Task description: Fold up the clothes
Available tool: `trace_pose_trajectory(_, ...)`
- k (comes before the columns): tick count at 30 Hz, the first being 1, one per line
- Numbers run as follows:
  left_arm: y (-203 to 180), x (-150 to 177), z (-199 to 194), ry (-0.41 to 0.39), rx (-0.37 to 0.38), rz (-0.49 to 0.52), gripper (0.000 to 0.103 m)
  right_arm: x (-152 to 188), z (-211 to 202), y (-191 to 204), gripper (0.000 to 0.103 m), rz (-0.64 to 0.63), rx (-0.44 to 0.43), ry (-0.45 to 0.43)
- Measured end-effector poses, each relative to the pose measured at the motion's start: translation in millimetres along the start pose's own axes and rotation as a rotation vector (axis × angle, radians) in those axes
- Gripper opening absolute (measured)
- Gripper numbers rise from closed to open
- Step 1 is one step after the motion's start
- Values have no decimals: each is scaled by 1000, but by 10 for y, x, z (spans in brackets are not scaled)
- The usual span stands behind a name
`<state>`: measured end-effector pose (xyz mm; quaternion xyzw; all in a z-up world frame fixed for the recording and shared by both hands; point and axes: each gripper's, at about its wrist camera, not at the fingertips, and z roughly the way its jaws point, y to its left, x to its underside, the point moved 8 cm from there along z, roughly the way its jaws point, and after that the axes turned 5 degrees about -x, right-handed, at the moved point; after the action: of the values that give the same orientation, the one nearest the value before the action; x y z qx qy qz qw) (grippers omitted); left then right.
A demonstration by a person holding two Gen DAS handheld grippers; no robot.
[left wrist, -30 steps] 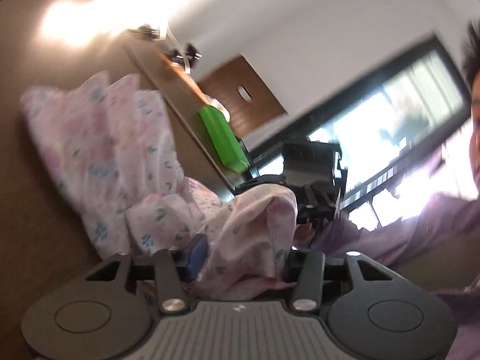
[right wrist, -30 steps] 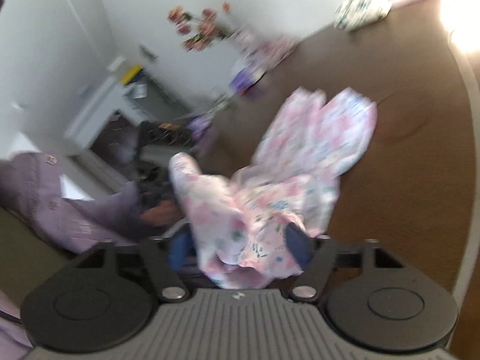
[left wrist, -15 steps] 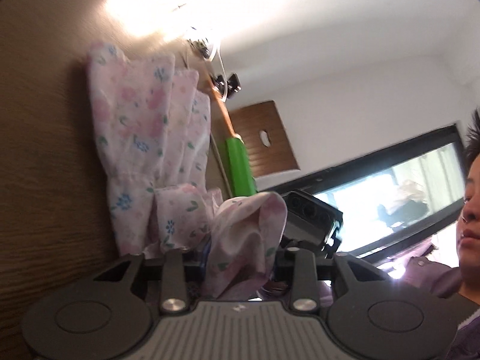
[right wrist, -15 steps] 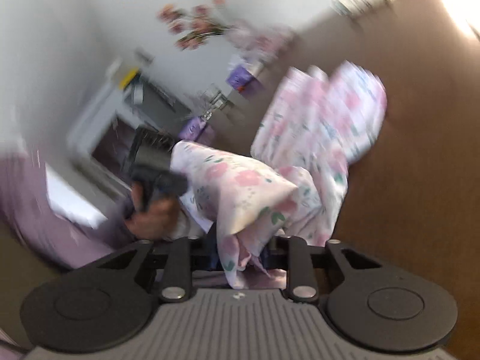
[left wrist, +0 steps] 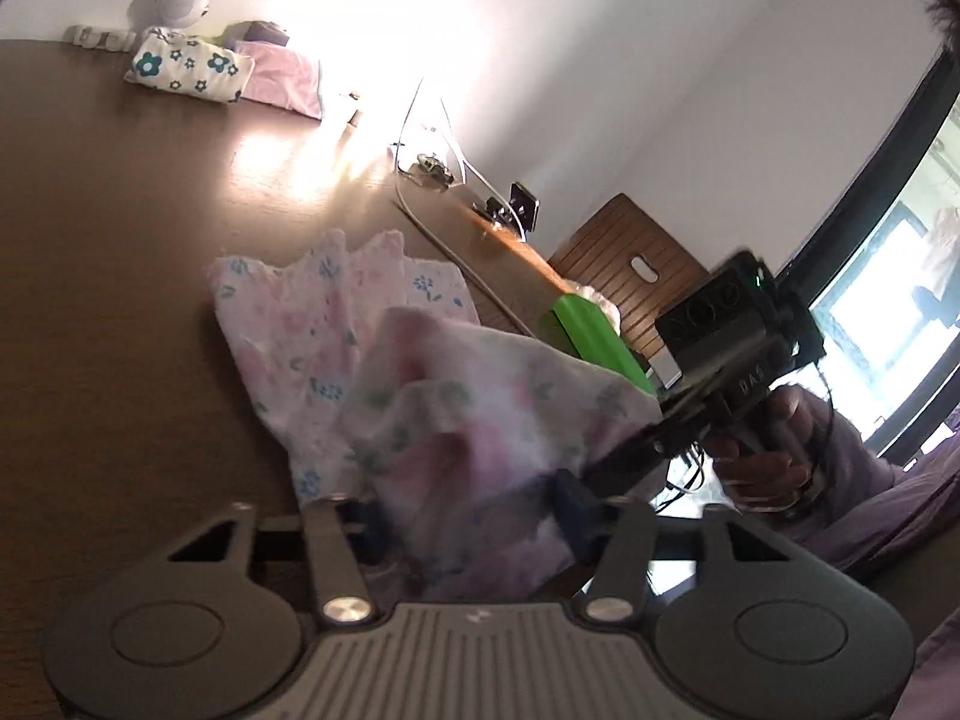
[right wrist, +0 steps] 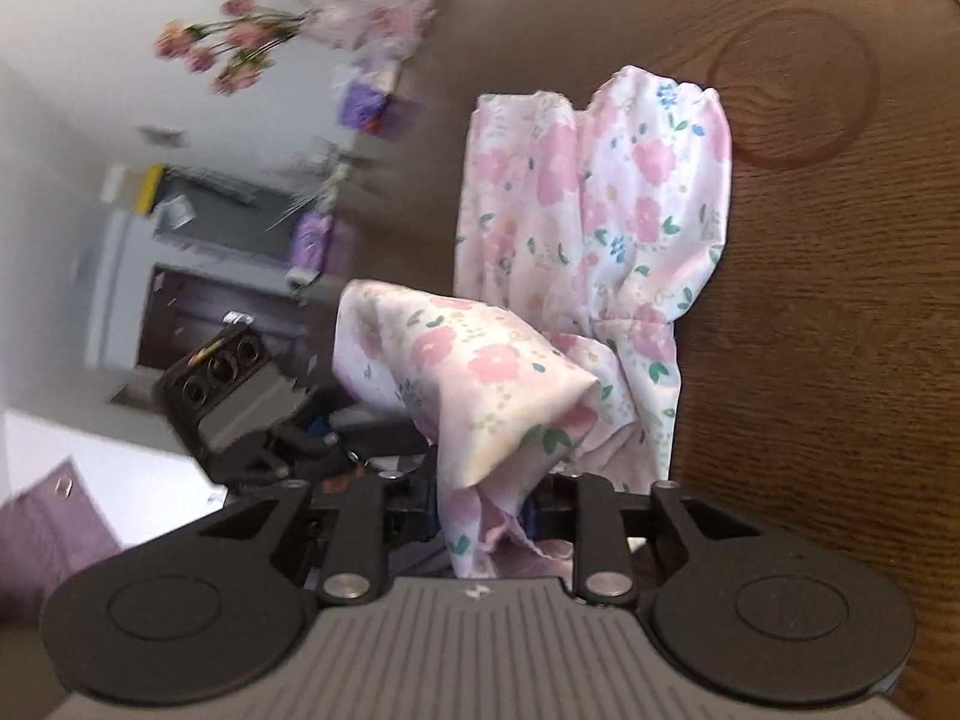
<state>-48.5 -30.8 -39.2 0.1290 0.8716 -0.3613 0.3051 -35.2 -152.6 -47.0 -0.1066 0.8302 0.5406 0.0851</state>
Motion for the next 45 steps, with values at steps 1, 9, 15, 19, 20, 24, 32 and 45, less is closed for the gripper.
trace_pose_trajectory(1, 46, 18, 10, 8, 19, -45, 36, -10, 30, 19, 49, -3, 18, 0)
trace_pose_trajectory(9, 314, 98, 50, 30, 100, -268, 35, 35, -216, -186, 40, -21, 36, -298)
trace_pose_trajectory(15, 321, 65, 111, 34, 85, -272, 34, 32, -98, -186, 13, -40, 144, -353)
trace_pose_trajectory(19, 268, 57, 124, 8, 53, -261, 38, 29, -22, -141, 13, -103, 258, -337)
trace_pose_trajectory(20, 241, 47, 84, -7, 37, -240, 49, 28, 3, -121, 14, -124, 281, -333)
trace_pose_trajectory(24, 55, -32, -203, -116, -24, -103, 75, 40, 5, -108, 14, -150, 308, -333)
trace_pose_trajectory(32, -299, -114, -537, -286, -191, 52, 76, 73, -35, -147, 15, -143, 300, -354)
trace_pose_trajectory(45, 290, 130, -68, -211, -205, -350, 15, 95, -263, -66, 24, -176, 298, -437)
